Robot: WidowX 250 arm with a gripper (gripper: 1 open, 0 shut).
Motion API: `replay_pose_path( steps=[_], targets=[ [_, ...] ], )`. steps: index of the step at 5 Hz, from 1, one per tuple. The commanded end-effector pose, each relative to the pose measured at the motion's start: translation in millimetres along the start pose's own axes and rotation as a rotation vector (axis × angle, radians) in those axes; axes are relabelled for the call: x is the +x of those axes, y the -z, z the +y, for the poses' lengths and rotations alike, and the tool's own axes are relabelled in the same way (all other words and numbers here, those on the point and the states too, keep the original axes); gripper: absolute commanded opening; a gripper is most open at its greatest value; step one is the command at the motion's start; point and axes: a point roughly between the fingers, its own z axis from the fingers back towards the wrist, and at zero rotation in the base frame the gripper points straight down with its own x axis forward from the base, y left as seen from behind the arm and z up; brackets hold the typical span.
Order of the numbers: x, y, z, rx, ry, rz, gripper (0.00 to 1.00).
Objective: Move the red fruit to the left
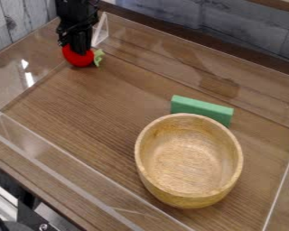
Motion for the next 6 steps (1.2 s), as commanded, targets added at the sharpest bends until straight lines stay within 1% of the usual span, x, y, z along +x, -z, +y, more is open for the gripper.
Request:
replay_pose_path(
  steps=[1,2,4,6],
  targets=[
    [2.1,-4.7,-14.5,-0.044,0.000,-0.043,0.00],
    [-2.3,9.1,-18.8,-0.025,0.001,-0.048,0.00],
    [-4.7,8.3,-5.9,0.018,-0.040,-0.040,0.00],
    [-8.6,33.6,2.3,0.055,-0.035,-0.032,0.00]
  ],
)
